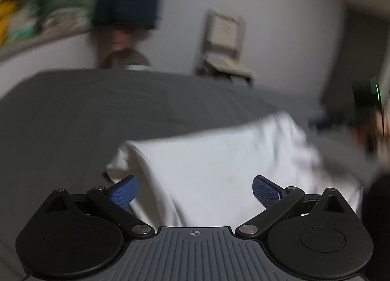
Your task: Fold clothes
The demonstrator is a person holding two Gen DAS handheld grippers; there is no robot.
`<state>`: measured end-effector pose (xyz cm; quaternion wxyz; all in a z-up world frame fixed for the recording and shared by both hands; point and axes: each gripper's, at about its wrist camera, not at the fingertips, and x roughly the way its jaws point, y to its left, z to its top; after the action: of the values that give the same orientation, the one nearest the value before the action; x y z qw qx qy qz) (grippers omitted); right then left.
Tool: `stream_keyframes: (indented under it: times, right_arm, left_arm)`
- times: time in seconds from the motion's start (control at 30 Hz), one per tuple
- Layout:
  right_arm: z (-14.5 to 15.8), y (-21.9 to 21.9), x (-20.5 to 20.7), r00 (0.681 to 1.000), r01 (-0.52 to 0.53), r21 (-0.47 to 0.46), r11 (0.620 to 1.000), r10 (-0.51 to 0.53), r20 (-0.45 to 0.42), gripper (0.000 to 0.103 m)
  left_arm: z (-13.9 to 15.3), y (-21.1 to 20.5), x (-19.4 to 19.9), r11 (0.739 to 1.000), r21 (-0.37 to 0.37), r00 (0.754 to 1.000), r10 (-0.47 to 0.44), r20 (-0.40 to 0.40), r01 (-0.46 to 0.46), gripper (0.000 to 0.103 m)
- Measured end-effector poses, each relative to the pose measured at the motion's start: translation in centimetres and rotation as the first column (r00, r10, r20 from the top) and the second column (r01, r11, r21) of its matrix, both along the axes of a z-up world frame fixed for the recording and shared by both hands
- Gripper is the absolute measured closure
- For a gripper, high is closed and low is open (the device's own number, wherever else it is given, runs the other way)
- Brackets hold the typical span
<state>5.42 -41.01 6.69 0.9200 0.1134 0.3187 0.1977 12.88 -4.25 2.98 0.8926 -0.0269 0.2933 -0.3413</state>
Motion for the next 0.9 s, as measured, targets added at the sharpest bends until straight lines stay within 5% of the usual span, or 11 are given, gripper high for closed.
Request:
stream_keyframes:
  times: [0.13, 0.23, 0.4, 0.47, 0.6, 0.7, 0.77, 0.83, 0.9]
  right_arm:
    - [-0.6, -0.1, 3.7, 0.988, 0.156, 0.090, 0.984, -0.154, -0.031, 0.061]
    - [-2.4, 0.7, 5.9, 0.973, 0.226, 0.073, 0.971, -0.221, -0.071, 0.061]
    - [-6.0, 0.7, 7.1, 0.955, 0.270, 0.033, 0.962, -0.264, -0.135, 0.063]
    - [-6.9, -0.3, 6.5, 0.957, 0.274, 0.028, 0.961, -0.270, -0.107, 0.082]
    - [-7.1, -2.6, 5.1, 0.950, 0.302, 0.098, 0.948, -0.291, -0.114, 0.089]
    - [-5.8, -3.2, 4.5, 0.954, 0.296, 0.055, 0.954, -0.292, -0.072, 0.074]
    - [-5.0, -3.6, 4.0, 0.956, 0.293, 0.026, 0.956, -0.291, -0.044, 0.049]
    - [-4.1, -4.0, 3.6, 0.957, 0.290, -0.004, 0.957, -0.290, -0.016, 0.035]
    - [-3.5, -4.5, 3.4, 0.957, 0.290, -0.034, 0.957, -0.290, -0.006, 0.034]
  left_arm:
    - [-0.7, -0.9, 3.8, 0.972, -0.204, 0.993, 0.113, -0.021, -0.115, 0.002]
    - [-2.6, -3.2, 6.7, 0.952, -0.239, 0.981, 0.181, -0.064, -0.191, 0.002]
    - [-7.2, -5.1, 9.5, 0.962, -0.107, 0.959, 0.231, -0.165, -0.250, 0.002]
    - [-8.1, -5.0, 9.2, 0.976, -0.073, 0.973, 0.195, -0.124, -0.205, 0.002]
    - [-7.8, -4.8, 8.2, 0.993, 0.015, 0.990, 0.121, -0.075, -0.120, 0.002]
    - [-7.2, -3.7, 7.3, 0.990, 0.102, 0.991, 0.108, -0.076, -0.100, 0.002]
    - [-6.9, -2.1, 7.2, 0.990, 0.098, 0.989, 0.107, -0.098, -0.098, 0.002]
    - [-6.7, -0.7, 7.4, 0.990, 0.075, 0.984, 0.126, -0.124, -0.117, 0.001]
    - [-6.8, 0.2, 8.2, 0.983, 0.039, 0.969, 0.184, -0.163, -0.180, 0.001]
